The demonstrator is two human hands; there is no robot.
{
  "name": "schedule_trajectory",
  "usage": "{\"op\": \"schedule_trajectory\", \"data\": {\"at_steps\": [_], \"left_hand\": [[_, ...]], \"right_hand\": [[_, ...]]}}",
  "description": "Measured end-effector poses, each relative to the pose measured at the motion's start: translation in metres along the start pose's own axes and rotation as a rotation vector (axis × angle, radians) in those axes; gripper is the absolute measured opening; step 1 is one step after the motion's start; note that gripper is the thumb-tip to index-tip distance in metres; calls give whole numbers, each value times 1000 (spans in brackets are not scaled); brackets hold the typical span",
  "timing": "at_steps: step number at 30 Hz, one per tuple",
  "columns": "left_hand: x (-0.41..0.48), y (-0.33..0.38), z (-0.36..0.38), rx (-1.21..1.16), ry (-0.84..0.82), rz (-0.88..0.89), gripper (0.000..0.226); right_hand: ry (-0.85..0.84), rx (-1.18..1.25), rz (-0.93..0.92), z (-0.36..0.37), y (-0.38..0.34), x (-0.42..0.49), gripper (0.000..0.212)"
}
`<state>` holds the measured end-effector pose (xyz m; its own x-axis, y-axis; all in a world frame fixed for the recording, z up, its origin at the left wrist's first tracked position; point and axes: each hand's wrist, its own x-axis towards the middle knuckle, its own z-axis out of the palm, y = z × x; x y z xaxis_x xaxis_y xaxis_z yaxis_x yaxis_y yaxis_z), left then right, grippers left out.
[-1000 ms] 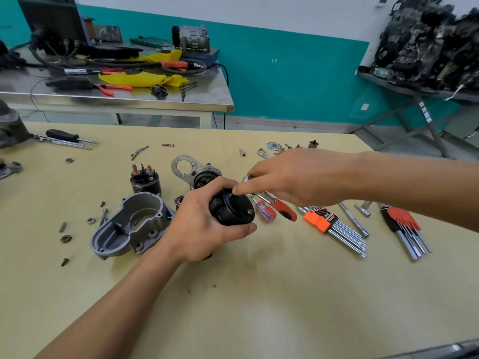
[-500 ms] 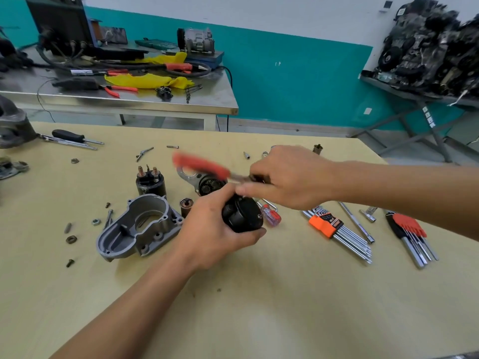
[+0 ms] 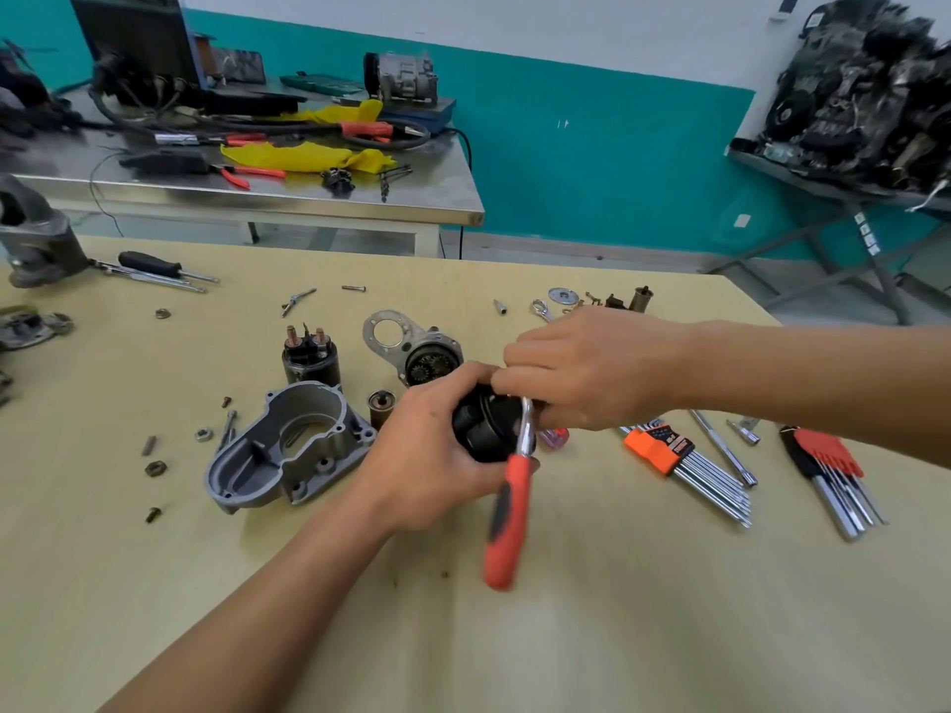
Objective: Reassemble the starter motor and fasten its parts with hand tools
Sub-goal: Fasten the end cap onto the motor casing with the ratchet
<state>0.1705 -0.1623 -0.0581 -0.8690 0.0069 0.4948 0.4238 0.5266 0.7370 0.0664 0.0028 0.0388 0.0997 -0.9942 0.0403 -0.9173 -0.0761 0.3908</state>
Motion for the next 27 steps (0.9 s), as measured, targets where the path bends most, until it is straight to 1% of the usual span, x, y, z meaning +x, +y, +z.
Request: {"op": "schedule_trajectory", "data": {"at_steps": [1, 4, 6, 7, 8, 9, 10, 12, 13, 15, 17, 18, 19, 20, 22, 23, 25, 27], "left_hand": [[0, 0, 0, 4, -5, -20, 55], [-1, -1, 2, 19, 27, -77, 62], [-3, -2, 3, 21, 51, -102, 70], [-4, -2, 4, 20, 52, -107, 73], [-5, -2, 4, 24, 48, -104, 73], [-6, -2, 4, 34, 43, -98, 73], [-6, -1, 4, 43, 39, -94, 73], [-5, -1, 4, 53, 27, -85, 72], [-4, 0, 4, 55, 18, -82, 70], [-2, 1, 4, 52, -4, -62, 64], [-2, 2, 4, 58, -3, -47, 61], [-2, 2, 4, 51, 13, -49, 61], [-3, 2, 4, 38, 27, -52, 61], [-3, 2, 4, 34, 33, -56, 61], [-2, 1, 4, 45, 26, -62, 61], [-2, 0, 4, 49, 22, -65, 62], [-2, 0, 4, 55, 21, -78, 64], [-3, 0, 5, 67, 9, -84, 66]], "right_hand": [[-14, 117, 153, 1, -7, 4, 31], [31, 535, 744, 9, -19, 25, 44], [-25, 976, 1124, 6, -14, 36, 41], [-62, 1129, 1229, 5, -14, 38, 37], [-88, 1185, 1243, 4, -13, 37, 36], [-100, 1161, 1188, 3, -14, 35, 38], [-96, 1063, 1091, 2, -15, 32, 42], [-85, 702, 807, -5, -17, 24, 49], [-93, 525, 656, -10, -15, 20, 50], [-162, 258, 403, -18, -9, 13, 49], [-204, 136, 206, -21, -3, 6, 58], [-214, 118, 155, -18, -1, 3, 58], [-199, 114, 139, -15, 0, 1, 57], [-172, 137, 168, -12, -1, 1, 53], [-137, 293, 321, -7, -6, 2, 40], [-122, 395, 409, -4, -7, 3, 39], [-85, 540, 530, -4, -10, 8, 45], [-85, 698, 670, -5, -12, 14, 53]]}}
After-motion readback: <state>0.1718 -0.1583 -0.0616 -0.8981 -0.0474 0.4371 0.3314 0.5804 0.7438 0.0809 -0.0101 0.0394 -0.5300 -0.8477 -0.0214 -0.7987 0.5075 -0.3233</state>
